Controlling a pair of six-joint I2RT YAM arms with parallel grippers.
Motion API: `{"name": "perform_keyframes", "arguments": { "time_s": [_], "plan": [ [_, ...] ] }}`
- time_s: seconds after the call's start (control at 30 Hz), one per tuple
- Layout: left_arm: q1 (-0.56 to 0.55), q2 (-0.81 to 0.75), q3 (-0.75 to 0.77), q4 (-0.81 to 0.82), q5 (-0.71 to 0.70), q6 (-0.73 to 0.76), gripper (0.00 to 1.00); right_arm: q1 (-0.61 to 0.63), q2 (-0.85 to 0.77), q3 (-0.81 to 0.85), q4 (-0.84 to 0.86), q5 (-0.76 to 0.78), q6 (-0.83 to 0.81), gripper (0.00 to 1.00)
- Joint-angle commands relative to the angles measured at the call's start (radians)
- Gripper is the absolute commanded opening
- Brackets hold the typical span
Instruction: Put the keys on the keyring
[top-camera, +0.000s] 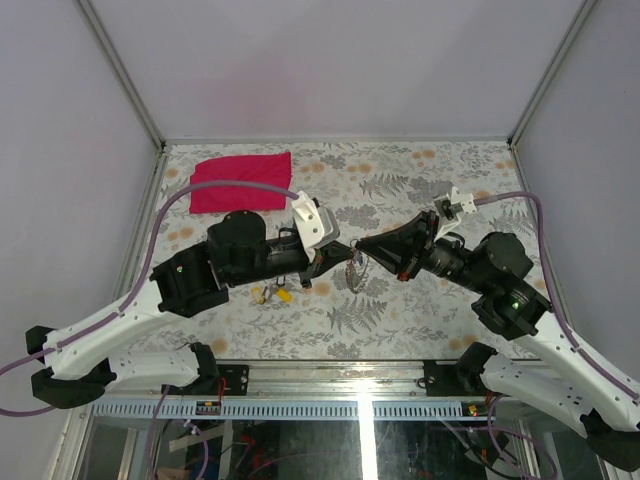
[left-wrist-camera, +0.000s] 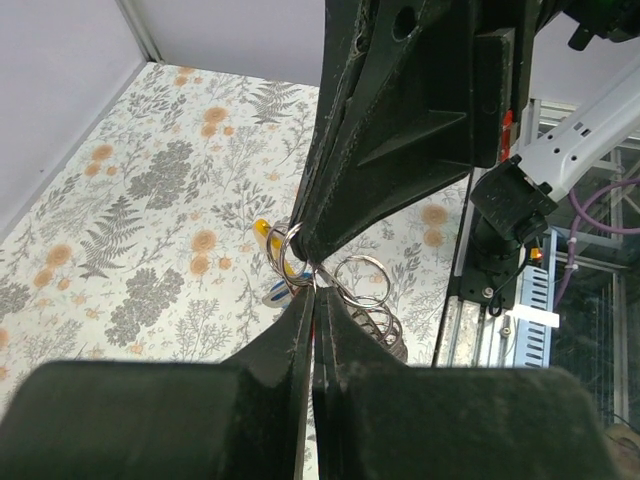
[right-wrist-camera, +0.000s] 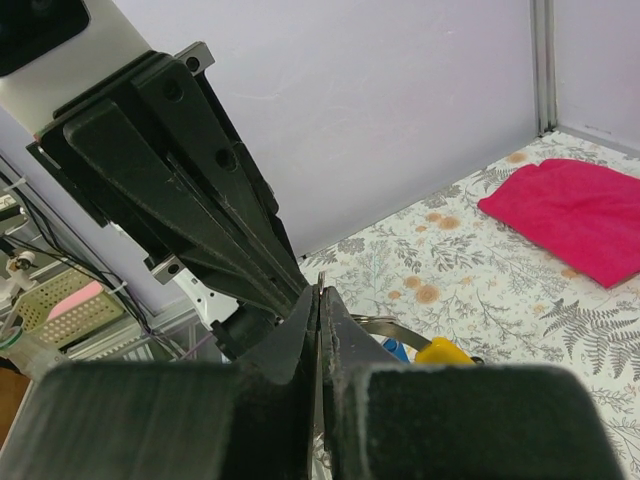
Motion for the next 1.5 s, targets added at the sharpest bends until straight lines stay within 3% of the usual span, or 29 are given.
{"name": "perform_keyframes", "arguments": {
  "time_s": [0.0,0.23,0.4,0.63,1.17,1.47],
  "plan": [
    [-0.009,0.002,0.037,0.021,-0.045,0.031,0.01,-0.003,0.009,0.062,0.012,-0.048,0.008,0.00],
    [-0.009,-0.009,0.028,0.046,-0.048,0.013,0.12,-0.003,-0.007,0.077,-0.043,-0.042,-0.016,0.00],
    [-0.008,-0.033,0.011,0.062,-0.023,-0.020,0.28,-0.004,-0.046,0.069,-0.058,0.022,-0.047,0.00],
    [-0.008,-0.058,-0.029,0.085,0.012,-0.101,0.36,-0.003,-0.144,0.016,-0.039,0.098,-0.151,0.00],
    [-0.008,-0.150,-0.196,0.192,0.016,-0.231,0.53,-0.003,-0.275,-0.173,0.253,-0.120,-0.320,0.00],
    [-0.006,-0.195,-0.255,0.197,-0.092,-0.296,0.54,-0.004,-0.236,-0.074,-0.001,-0.042,-0.335,0.00]
  ]
}}
